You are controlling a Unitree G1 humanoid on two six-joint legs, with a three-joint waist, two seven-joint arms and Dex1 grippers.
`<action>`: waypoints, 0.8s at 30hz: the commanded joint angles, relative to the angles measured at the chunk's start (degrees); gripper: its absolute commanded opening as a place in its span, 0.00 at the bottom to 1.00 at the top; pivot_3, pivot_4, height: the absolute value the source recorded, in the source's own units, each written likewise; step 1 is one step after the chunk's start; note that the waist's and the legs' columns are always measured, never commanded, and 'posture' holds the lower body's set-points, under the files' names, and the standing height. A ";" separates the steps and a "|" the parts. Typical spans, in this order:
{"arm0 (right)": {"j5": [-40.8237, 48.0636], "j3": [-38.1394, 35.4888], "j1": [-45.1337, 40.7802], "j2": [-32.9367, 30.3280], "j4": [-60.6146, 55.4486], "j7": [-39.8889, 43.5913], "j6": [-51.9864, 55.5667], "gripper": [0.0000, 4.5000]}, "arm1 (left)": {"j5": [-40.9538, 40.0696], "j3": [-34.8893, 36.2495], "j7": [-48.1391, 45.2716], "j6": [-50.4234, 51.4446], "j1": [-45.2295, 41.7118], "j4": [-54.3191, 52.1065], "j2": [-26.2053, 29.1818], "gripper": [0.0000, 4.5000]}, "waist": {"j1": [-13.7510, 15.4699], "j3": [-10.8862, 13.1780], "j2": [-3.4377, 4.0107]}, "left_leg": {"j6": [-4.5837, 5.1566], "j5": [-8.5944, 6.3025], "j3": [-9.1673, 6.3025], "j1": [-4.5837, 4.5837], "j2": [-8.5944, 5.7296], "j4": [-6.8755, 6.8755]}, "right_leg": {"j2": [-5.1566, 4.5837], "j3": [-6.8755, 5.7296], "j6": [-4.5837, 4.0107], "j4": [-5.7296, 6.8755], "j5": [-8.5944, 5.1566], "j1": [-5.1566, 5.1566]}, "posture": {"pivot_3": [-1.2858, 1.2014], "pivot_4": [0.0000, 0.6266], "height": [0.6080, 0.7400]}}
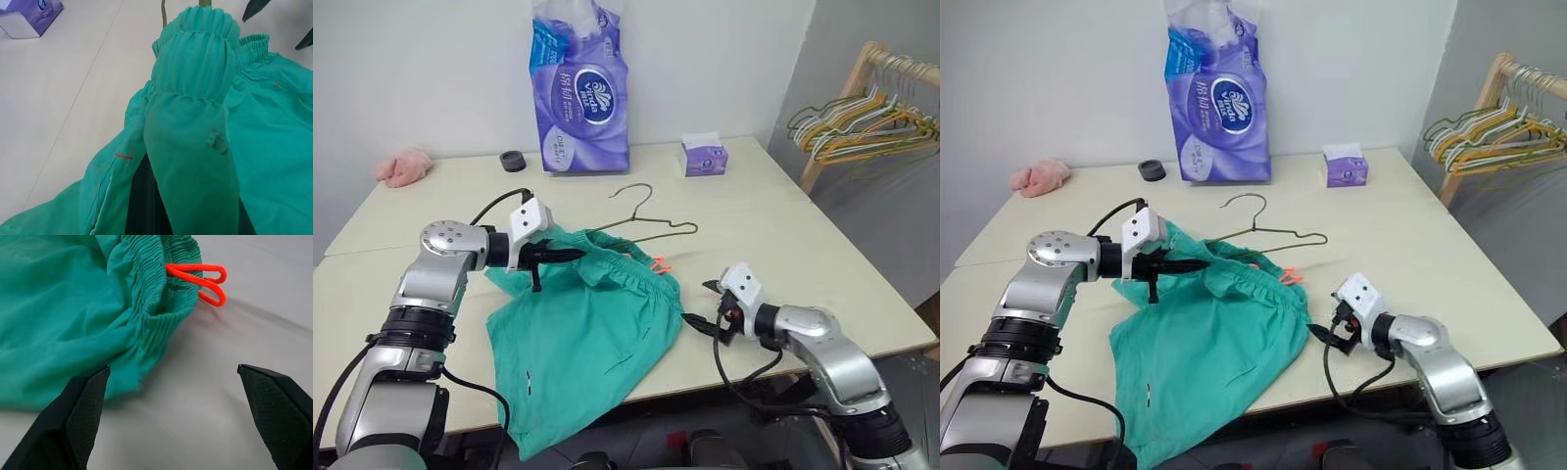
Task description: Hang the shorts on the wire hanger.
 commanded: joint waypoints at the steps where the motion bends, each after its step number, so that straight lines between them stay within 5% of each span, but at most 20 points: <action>1: 0.46 0.56 -2.29 2.38 2.06 -3.50 2.53 0.99 | -0.60 1.68 0.35 -0.28 -1.86 -0.60 0.62 0.00 | -0.10 0.00 0.00 | -0.05 0.03 0.01 0.00 0.00 0.00 | 0.00 0.01 0.00 0.01 0.00 -0.01 | 0.46 0.00 1.00; 7: 0.98 1.33 -5.56 6.15 7.28 -6.94 4.47 0.95 | -0.75 1.83 0.76 -0.11 -1.84 -0.86 0.47 0.00 | -0.27 0.00 0.00 | -0.11 0.06 -0.01 0.00 0.00 -0.02 | 0.00 0.00 0.00 0.04 0.00 -0.04 | 0.47 0.00 1.00; 10: 0.90 1.35 -6.45 6.97 8.39 -8.31 5.24 0.79 | -0.91 1.98 1.11 -0.06 -1.60 -1.14 0.50 0.00 | -0.33 0.00 0.00 | -0.11 0.06 -0.01 0.00 0.00 -0.01 | 0.00 0.00 0.00 0.04 0.00 -0.04 | 0.47 0.00 1.00; 20: -0.22 0.73 -7.24 7.80 9.85 -12.69 2.12 0.00 | -3.15 3.82 1.60 2.75 -0.94 -2.71 0.64 0.00 | -0.45 0.00 0.00 | -0.10 0.06 -0.03 0.00 -0.01 -0.02 | 0.00 0.00 0.00 0.07 0.00 -0.05 | 0.47 0.00 1.00; 24: -2.46 -2.66 -9.08 5.60 13.01 -16.32 -2.10 0.00 | -9.85 5.93 -2.96 13.87 1.03 -8.62 3.99 0.00 | -0.90 0.00 0.01 | -0.10 0.06 -0.03 0.00 -0.01 -0.02 | 0.00 0.00 0.00 0.08 0.00 -0.07 | 0.47 0.00 1.00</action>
